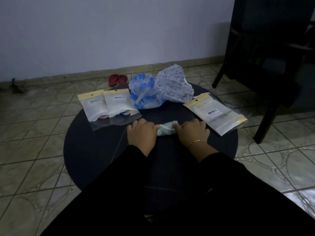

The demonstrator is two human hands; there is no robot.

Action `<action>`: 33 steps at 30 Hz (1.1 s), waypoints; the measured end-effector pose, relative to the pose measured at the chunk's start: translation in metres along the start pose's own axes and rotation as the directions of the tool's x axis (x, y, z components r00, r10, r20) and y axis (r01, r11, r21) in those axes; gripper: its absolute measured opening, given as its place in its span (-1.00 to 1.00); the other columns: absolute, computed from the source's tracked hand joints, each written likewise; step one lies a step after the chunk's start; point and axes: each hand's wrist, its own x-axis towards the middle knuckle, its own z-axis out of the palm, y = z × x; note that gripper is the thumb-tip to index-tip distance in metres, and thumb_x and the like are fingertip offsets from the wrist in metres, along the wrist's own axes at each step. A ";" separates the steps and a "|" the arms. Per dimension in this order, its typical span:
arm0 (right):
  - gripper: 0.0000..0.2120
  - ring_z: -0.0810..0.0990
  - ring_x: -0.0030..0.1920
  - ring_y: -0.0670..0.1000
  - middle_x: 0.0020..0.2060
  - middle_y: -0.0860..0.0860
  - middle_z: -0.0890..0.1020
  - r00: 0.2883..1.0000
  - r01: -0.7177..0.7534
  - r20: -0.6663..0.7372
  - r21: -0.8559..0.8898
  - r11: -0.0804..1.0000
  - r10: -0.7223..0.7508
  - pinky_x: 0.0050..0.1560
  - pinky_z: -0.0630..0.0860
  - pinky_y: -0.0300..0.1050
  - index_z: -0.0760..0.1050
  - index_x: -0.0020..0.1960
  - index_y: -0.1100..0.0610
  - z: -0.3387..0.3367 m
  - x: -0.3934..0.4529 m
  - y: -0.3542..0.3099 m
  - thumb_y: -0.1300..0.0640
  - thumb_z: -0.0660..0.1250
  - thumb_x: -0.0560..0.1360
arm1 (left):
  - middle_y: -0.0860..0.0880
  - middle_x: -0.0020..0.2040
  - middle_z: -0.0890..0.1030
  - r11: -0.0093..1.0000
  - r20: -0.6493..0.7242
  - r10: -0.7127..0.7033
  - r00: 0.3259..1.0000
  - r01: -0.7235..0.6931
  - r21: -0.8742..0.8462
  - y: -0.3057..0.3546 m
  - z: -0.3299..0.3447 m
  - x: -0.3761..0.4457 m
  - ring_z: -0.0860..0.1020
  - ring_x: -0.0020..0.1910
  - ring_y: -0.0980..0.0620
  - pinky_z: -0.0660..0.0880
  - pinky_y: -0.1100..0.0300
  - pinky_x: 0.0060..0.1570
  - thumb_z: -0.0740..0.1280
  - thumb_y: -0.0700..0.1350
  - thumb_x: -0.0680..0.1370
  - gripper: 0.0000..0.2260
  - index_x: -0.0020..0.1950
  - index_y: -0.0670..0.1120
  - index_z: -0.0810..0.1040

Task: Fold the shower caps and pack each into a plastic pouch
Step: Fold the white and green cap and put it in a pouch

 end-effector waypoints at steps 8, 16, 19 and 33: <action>-0.54 0.15 0.46 0.06 0.45 0.04 0.25 0.924 0.383 0.003 -0.006 0.924 -0.383 0.40 0.11 0.04 0.20 0.46 0.06 -0.001 0.004 -0.026 0.10 0.12 0.57 | 0.04 0.54 0.14 0.988 0.135 0.092 0.987 -0.074 -0.135 -0.005 0.009 0.006 0.11 0.51 0.00 0.01 0.00 0.44 -0.10 0.06 0.67 -0.58 0.52 0.03 0.18; -0.48 -0.05 0.52 -0.05 0.53 -0.08 0.03 0.911 0.375 0.182 0.004 0.927 -0.369 0.49 -0.15 0.08 -0.05 0.54 0.01 0.026 0.002 -0.023 -0.13 -0.17 0.63 | 0.01 0.57 -0.01 0.978 0.221 0.098 0.970 -0.053 -0.202 -0.007 0.009 0.003 -0.03 0.54 0.01 -0.08 0.06 0.47 -0.14 0.01 0.67 -0.55 0.56 -0.01 -0.04; -0.49 -0.09 0.52 -0.07 0.54 -0.10 -0.02 0.922 0.349 0.191 -0.032 0.937 -0.337 0.48 -0.22 0.12 -0.10 0.54 0.00 0.028 0.000 -0.025 -0.11 -0.21 0.63 | -0.01 0.57 -0.09 0.979 0.272 0.075 0.959 -0.020 -0.202 -0.005 0.007 0.002 -0.10 0.54 0.00 -0.13 0.06 0.48 -0.16 0.03 0.67 -0.54 0.56 -0.03 -0.11; -0.47 -0.14 0.52 -0.08 0.54 -0.10 -0.08 0.916 0.369 0.212 -0.112 0.923 -0.340 0.45 -0.29 0.15 -0.16 0.54 -0.01 0.023 -0.020 -0.012 -0.11 -0.20 0.62 | 0.04 0.57 -0.07 0.991 0.310 0.000 0.951 0.042 -0.128 -0.010 0.003 -0.020 -0.13 0.54 0.00 -0.16 -0.02 0.47 -0.18 0.07 0.66 -0.52 0.56 -0.03 -0.08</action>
